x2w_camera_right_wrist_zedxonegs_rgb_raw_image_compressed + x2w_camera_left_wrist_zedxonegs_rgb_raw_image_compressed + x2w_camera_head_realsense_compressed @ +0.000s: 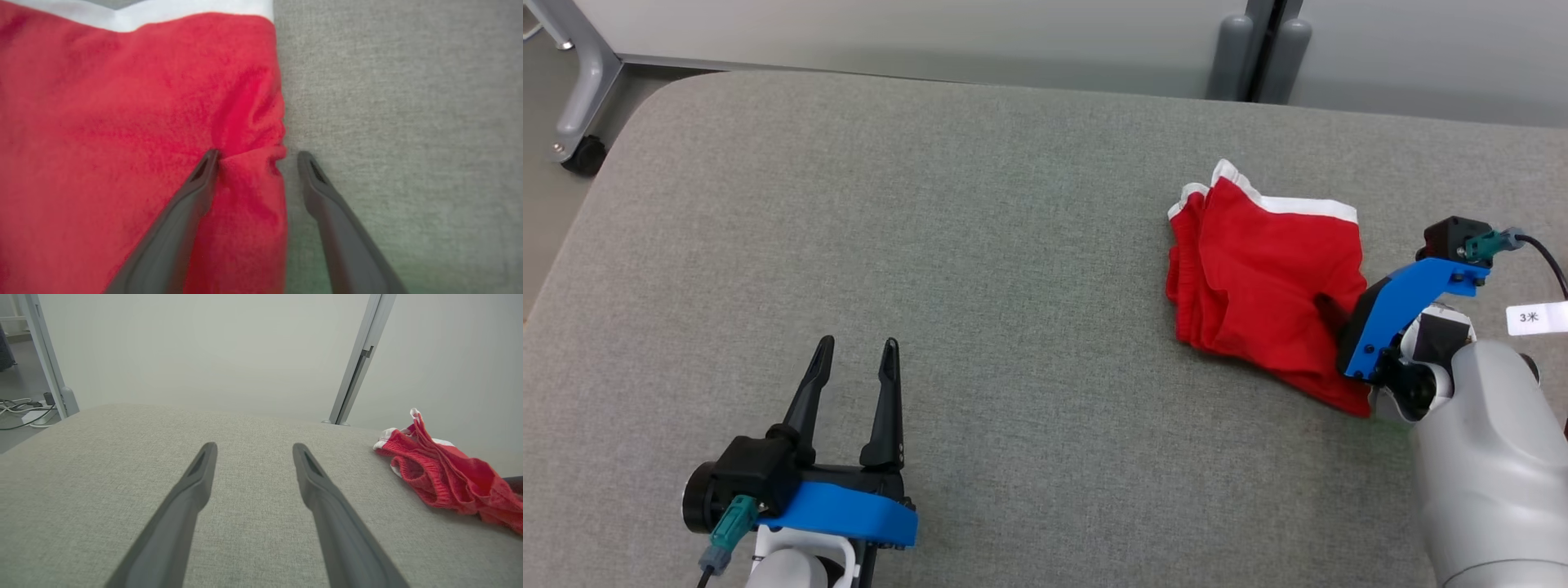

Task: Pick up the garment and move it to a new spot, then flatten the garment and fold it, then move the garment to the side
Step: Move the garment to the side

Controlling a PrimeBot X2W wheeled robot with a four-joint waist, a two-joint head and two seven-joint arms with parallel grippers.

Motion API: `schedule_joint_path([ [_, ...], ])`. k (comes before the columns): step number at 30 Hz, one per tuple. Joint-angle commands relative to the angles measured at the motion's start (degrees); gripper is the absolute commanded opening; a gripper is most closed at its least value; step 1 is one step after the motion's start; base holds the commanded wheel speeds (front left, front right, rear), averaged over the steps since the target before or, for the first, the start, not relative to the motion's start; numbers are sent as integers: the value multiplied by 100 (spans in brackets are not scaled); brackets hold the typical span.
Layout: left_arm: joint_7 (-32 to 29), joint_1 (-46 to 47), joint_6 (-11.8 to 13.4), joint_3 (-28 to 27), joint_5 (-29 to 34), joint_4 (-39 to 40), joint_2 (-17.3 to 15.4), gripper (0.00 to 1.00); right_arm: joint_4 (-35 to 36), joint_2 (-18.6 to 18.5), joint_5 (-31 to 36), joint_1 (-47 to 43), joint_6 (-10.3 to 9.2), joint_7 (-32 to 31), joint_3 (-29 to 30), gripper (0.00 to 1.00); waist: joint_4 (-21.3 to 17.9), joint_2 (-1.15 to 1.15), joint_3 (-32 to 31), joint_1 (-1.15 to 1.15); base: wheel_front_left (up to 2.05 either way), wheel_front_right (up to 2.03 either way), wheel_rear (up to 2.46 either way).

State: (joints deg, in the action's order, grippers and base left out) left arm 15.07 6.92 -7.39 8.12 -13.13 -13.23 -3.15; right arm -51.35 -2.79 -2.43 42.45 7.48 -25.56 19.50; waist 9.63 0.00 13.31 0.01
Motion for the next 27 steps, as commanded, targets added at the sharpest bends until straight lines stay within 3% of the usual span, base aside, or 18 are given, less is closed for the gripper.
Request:
schedule_joint_path([
  [1,12,60,-6,-23,-25,12,11,100,-209,-17,85,66,2,-146,96,100,20,0,24,-1,0,0,0],
  [3,12,43,-6,-51,-16,7,16,100,-450,-5,225,38,1,-291,174,100,5,0,14,-1,0,0,0],
  [4,12,29,-6,-69,-11,3,17,100,-542,-4,226,65,1,-310,186,90,-11,0,1,-1,0,0,0],
  [5,12,16,-6,-79,-7,-1,18,100,-607,-4,150,129,1,-272,163,38,-30,0,-14,-1,0,0,0],
  [6,12,9,-6,-94,-9,2,19,100,-635,-4,95,197,1,-184,104,0,-61,0,-26,-1,0,0,0],
  [12,13,-61,2,-199,26,34,21,100,-529,-56,81,541,2,-5,-769,0,-340,0,-137,-1,0,0,0],
  [16,12,-224,16,-445,42,179,22,100,-230,-101,-424,742,3,-147,-1761,0,-723,0,-188,-1,0,0,0],
  [25,13,-139,3,-482,166,309,22,100,1294,-1419,-1864,832,4,-805,-3669,0,-1552,0,27,-1,0,0,0],
  [27,12,-90,0,-447,173,311,18,100,1703,-1987,-2142,795,1,-934,-3973,0,-1696,0,127,-1,0,0,0],
])
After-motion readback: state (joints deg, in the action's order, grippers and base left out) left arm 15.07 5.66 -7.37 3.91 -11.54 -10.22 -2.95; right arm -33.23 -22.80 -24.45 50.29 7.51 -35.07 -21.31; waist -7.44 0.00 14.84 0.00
